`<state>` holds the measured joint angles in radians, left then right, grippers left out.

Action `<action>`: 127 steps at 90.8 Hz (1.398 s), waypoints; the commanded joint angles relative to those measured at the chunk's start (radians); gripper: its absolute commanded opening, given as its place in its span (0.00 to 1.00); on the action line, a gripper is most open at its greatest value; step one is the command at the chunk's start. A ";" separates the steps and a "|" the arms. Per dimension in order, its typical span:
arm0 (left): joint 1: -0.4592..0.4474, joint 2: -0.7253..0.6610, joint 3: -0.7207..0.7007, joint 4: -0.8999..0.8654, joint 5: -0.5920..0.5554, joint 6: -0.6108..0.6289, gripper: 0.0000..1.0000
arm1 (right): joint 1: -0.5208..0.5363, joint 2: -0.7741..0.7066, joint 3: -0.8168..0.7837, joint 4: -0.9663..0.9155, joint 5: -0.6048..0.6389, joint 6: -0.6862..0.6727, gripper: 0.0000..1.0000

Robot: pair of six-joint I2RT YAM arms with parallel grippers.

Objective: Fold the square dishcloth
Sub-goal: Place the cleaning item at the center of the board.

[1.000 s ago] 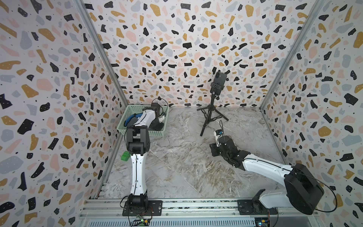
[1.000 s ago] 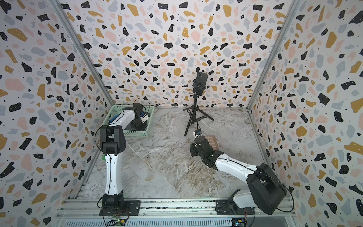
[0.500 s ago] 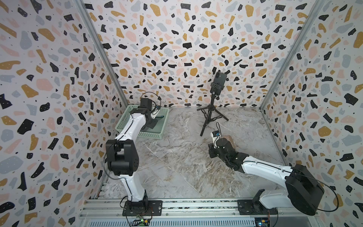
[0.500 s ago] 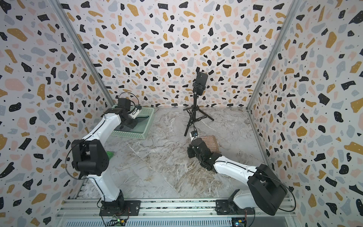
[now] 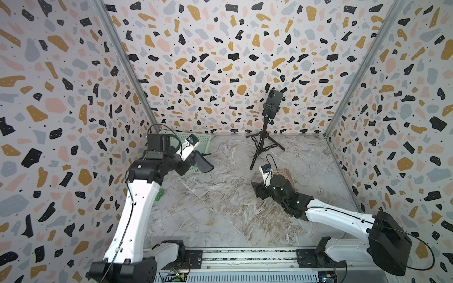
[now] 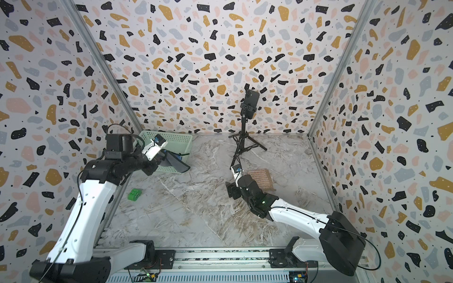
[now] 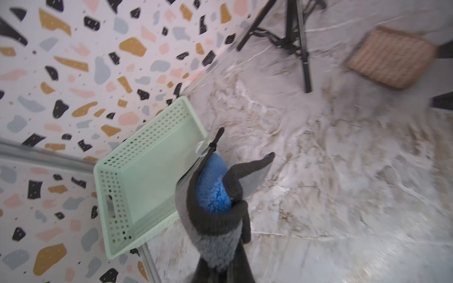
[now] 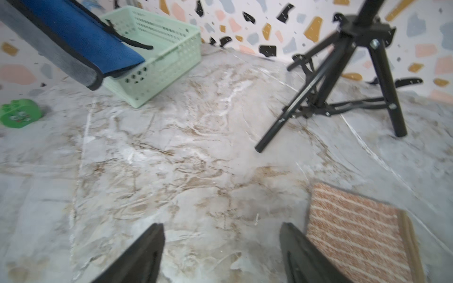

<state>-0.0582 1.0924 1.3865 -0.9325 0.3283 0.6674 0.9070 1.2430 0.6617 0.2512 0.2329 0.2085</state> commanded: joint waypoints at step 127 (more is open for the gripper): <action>-0.014 -0.412 -0.198 -0.298 0.227 0.224 0.00 | 0.438 0.279 0.095 0.363 -0.157 0.031 0.02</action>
<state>-0.0685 0.6907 1.1908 -1.2232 0.5423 0.8787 1.3464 1.5494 0.7712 0.5705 0.0757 0.2131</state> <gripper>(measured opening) 0.061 0.182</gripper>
